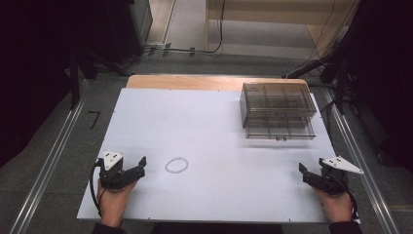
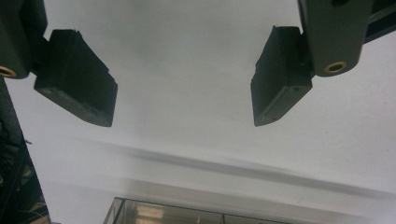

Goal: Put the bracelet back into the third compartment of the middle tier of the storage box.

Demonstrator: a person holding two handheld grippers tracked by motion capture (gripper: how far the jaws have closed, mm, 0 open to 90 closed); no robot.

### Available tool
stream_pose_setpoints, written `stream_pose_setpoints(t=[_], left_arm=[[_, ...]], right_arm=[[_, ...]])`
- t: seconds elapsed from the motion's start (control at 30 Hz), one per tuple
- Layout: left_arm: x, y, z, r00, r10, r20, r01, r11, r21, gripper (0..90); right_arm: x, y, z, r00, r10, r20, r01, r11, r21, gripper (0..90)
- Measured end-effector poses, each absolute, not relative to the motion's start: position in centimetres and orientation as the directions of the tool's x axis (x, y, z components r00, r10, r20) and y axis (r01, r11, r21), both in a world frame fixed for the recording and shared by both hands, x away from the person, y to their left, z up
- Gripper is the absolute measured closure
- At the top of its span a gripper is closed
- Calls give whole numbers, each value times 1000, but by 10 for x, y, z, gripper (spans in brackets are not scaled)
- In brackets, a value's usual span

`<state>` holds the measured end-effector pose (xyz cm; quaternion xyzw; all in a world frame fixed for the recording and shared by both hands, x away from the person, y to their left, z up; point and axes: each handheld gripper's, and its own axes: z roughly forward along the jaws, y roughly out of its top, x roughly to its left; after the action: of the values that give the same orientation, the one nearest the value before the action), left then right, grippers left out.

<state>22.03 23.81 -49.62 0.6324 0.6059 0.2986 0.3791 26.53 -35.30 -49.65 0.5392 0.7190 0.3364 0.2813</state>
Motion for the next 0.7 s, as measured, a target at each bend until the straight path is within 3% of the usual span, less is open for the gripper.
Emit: stream_pose_setpoints(t=[0.7], left_arm=[[222,235,-497,98,992,-77,544,11,839,168]], right_arm=[[265,-354,-496,-259,965,-40,587,190,787,210]])
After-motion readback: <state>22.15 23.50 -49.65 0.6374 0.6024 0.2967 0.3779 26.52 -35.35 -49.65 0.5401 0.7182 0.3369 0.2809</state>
